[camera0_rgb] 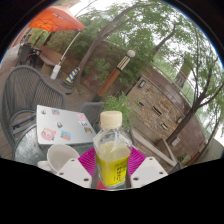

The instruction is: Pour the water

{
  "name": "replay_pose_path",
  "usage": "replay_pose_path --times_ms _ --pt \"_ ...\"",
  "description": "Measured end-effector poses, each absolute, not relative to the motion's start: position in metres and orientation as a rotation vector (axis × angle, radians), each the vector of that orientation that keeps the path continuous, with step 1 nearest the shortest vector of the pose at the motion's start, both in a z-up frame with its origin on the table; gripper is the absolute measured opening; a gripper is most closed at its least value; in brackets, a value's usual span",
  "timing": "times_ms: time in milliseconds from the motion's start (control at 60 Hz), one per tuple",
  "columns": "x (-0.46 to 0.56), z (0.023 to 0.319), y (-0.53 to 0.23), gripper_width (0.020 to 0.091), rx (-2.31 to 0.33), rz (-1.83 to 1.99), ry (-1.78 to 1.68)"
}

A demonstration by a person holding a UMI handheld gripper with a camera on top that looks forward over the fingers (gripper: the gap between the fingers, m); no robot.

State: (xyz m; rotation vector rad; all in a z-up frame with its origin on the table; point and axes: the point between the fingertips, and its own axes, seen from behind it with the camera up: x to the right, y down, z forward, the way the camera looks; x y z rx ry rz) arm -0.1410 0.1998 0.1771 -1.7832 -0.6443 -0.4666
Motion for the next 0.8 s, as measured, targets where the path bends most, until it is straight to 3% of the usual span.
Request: replay_pose_path --times_ms 117,267,367,567,717,767,800 --pt "-0.121 0.166 0.204 0.0389 -1.769 -0.178 -0.354" --pt "-0.085 0.093 0.219 0.0388 -1.858 0.048 -0.119" --pt "-0.073 0.067 0.222 0.0389 -1.909 0.137 -0.058" --pt "-0.075 0.065 0.211 0.0396 -1.811 0.143 -0.123" --pt "-0.077 0.061 0.210 0.0600 -1.871 0.132 -0.119" --pt "-0.073 0.050 0.201 0.0779 -1.947 0.132 -0.102" --pt "-0.070 0.045 0.198 0.0856 -1.970 0.124 -0.083"
